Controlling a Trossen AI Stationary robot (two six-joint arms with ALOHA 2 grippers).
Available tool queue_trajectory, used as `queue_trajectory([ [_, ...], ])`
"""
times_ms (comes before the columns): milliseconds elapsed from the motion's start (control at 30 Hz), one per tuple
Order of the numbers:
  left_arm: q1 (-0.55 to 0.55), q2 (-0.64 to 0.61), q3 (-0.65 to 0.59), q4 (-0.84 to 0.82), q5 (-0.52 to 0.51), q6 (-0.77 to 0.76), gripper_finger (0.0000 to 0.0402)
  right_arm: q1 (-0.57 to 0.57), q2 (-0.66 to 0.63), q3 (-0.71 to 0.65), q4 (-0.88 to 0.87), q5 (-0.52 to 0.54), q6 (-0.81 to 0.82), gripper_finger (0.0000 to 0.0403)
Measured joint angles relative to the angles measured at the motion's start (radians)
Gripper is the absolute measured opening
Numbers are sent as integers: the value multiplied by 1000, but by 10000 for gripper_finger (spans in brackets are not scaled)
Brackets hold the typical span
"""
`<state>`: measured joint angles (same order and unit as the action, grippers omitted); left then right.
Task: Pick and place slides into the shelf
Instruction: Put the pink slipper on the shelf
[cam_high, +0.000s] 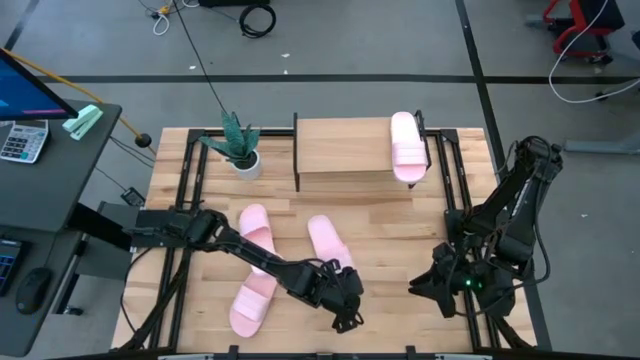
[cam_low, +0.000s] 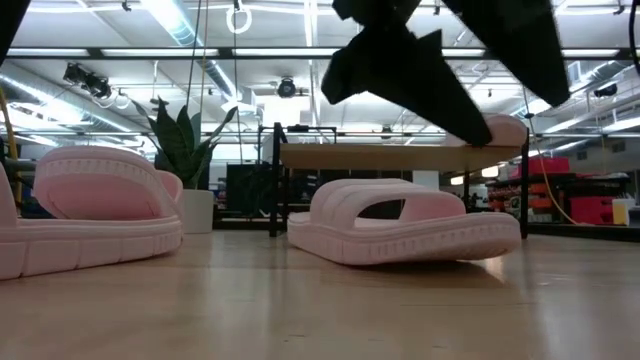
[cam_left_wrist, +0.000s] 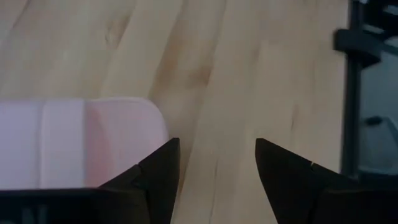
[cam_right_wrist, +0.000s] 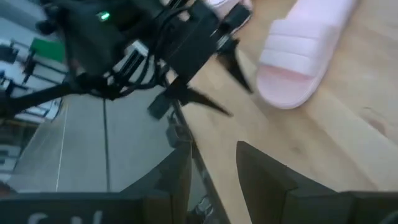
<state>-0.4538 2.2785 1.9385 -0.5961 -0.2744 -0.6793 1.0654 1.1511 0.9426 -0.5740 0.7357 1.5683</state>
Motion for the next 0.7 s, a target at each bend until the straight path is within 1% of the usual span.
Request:
queue_trajectory([
  [133,1,0,0,7,-47,-54,215,18,0,0,-10,-6,-51,132],
  [233,1,0,12,12,-51,-72,217,36,0,0,-13,-40,-92,132],
  [333,-1,0,43,40,-47,-58,219,61,0,0,-19,-51,-139,132],
  [467,-7,0,84,30,-47,-16,217,77,9,0,-17,-31,-224,132],
  [500,-8,-1,96,24,-47,-15,215,77,21,0,-2,-35,-275,132],
  [567,-11,-10,128,-22,-55,-10,209,75,66,0,43,-60,-427,133],
  [633,-18,-17,191,-92,-107,-6,201,68,128,0,68,-91,-584,136],
  [700,-30,-28,265,-227,-196,6,192,54,191,0,83,-112,-689,141],
])
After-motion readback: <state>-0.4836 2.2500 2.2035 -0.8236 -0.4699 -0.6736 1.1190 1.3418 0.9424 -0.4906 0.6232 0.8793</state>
